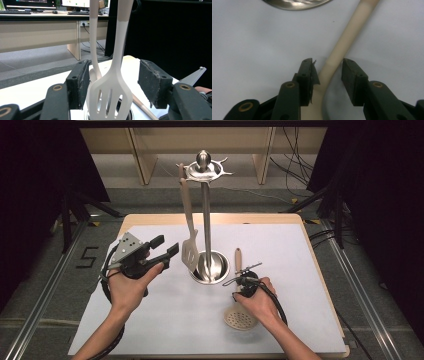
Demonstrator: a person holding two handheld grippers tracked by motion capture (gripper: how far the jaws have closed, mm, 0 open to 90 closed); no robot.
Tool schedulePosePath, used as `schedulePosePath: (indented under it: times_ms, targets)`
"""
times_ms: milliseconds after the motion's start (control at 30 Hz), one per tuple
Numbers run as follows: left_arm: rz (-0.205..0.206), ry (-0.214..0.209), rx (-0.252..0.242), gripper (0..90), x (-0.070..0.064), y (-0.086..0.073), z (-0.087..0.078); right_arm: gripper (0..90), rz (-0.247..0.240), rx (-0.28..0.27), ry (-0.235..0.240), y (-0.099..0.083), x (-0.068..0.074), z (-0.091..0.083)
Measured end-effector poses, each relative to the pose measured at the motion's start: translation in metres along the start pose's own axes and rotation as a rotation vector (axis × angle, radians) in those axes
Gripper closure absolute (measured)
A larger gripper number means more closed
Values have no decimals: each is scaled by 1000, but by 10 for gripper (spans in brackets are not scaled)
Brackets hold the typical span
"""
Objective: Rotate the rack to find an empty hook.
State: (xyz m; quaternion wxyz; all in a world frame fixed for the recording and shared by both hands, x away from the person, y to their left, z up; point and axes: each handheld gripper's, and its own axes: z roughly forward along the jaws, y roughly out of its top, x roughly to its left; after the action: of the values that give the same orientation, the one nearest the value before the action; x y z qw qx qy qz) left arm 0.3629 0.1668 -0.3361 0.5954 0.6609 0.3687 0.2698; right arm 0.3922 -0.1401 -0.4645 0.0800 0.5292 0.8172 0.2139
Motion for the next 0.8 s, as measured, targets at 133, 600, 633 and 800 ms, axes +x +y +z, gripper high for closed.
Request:
schedulePosePath:
  times_ms: [133, 600, 633, 800]
  targets:
    - [-1, 1, 0, 416, 1, 0, -1, 671, 30, 31, 2, 0, -1, -2]
    - [-2, -1, 8, 421, 0, -2, 1, 788, 74, 146, -23, -24, -28, -25]
    - [-1, -3, 7, 421, 0, -2, 1, 788, 30, 137, -29, -29, -32, -26]
    - [-3, -7, 11, 422, -2, -3, 2, 785, 42, 222, -29, -39, -31, -37]
